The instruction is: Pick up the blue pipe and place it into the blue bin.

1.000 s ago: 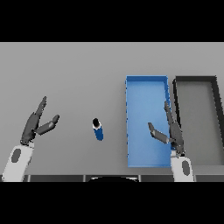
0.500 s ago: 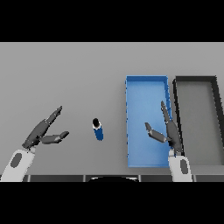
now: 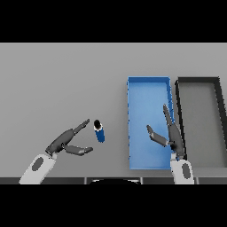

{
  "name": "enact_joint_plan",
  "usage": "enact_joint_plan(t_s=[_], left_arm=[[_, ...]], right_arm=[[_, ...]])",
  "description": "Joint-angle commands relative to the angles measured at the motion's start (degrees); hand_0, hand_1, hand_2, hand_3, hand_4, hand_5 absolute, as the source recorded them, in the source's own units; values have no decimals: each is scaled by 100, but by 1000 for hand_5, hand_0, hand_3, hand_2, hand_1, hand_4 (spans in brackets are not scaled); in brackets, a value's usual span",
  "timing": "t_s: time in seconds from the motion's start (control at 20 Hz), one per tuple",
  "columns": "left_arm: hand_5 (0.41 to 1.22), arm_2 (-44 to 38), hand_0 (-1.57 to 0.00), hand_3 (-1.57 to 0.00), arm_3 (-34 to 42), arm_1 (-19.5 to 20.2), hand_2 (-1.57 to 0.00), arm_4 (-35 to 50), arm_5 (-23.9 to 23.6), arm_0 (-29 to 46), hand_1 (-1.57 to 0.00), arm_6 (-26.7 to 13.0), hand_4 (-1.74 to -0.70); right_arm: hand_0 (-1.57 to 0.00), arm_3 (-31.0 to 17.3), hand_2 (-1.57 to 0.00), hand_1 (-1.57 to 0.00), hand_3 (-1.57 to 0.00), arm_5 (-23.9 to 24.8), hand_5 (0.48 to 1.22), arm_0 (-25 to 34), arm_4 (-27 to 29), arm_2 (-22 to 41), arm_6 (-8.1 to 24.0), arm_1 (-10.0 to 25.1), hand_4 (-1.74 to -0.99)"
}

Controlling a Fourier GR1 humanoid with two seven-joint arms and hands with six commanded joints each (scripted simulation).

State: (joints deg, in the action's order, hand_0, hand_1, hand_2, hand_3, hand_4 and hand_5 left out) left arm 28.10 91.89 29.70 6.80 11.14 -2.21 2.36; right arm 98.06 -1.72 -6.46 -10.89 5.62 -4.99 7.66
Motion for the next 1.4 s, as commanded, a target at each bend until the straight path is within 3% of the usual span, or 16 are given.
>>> enact_joint_plan(t_s=[0.0, 0.35, 0.65, 0.8, 0.9, 0.95, 1.0, 1.1, 1.25, 1.35], left_arm=[[452, 41, 1, 1, -50, -72, 1, -24, 17, -12, 1, 109, -1147], [459, 240, 1, 1, -776, -946, 1, -286, -205, -499, 1, 228, -1134], [420, 402, 1, 1, -1318, -1375, 1, -653, -428, -763, 1, 169, -1062], [463, 397, 1, 1, -1523, -1526, 1, -573, -320, -820, 1, 470, -1107], [550, 287, 1, -121, -1597, -1717, -151, -372, -333, -841, -41, 580, -1186], [613, 242, -10, -276, -1624, -1800, -308, -264, -312, -869, -156, 578, -1243], [735, 217, -125, -535, -1640, -1876, -485, -168, -289, -842, -319, 622, -1281], [910, 210, -602, -908, -1615, -1958, -865, -112, -343, -768, -752, 631, -1439], [1062, 321, -1075, -1194, -1545, -1998, -1210, -195, -345, -694, -1151, 632, -1580], [1119, 392, -1253, -1330, -1516, -2006, -1340, -327, -425, -706, -1302, 701, -1530]], right_arm=[[1, -3, 1, 1, 1, -9, 627, 27, 45, -29, 6, 4, -1218], [1, 20, 1, 1, 1, -32, 631, 11, 82, -76, 116, 50, -1210], [1, 21, 1, 1, 1, -47, 645, -63, 106, -134, -85, 115, -1214], [1, 29, 1, 1, 1, -23, 650, -109, 66, -131, -69, 124, -1207], [1, -3, 1, 1, 1, -13, 655, -138, 23, -111, -190, 115, -1213], [1, 21, 1, 1, 1, -52, 655, -77, 114, -148, -150, 127, -1217], [1, 46, 1, 1, 1, -53, 656, -85, 101, -127, -138, 119, -1220], [1, 49, 1, 1, 1, -29, 657, -104, 46, -81, -163, 83, -1219], [1, 52, 1, 1, 1, -96, 660, -55, 153, -124, -18, 113, -1233], [1, 89, 1, 1, 1, -130, 651, -35, 199, -121, 40, 112, -1224]])
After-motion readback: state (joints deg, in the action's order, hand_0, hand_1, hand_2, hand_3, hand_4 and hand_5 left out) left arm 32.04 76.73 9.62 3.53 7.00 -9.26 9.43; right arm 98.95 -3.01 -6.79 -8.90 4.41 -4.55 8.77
